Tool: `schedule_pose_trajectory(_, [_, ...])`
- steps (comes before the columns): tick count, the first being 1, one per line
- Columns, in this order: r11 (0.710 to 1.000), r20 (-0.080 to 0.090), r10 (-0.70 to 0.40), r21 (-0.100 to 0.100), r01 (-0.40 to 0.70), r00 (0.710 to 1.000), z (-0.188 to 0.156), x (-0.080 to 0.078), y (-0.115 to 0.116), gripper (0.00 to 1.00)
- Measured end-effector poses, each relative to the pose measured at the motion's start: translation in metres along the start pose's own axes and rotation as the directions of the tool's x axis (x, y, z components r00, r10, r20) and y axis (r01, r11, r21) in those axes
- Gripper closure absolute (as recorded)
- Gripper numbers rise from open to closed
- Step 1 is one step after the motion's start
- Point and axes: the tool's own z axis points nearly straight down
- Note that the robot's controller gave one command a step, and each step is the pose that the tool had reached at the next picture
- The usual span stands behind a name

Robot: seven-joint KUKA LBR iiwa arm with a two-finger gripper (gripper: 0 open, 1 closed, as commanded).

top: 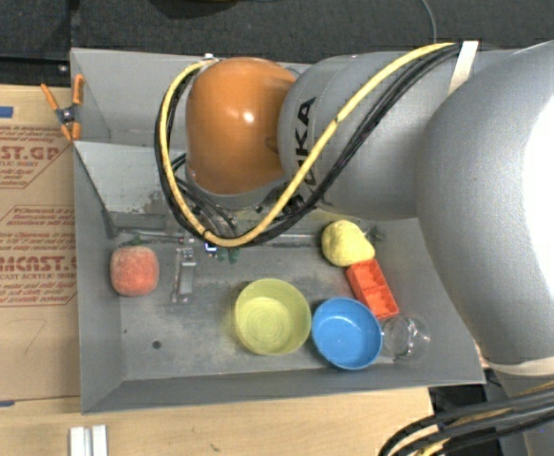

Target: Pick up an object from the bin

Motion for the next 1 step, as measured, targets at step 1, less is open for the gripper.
schedule_pose_trajectory(1, [0.998, -0.009, -0.057, 0.001, 0.057, 0.998, 0.1172, -0.0241, 0.0347, 0.0])
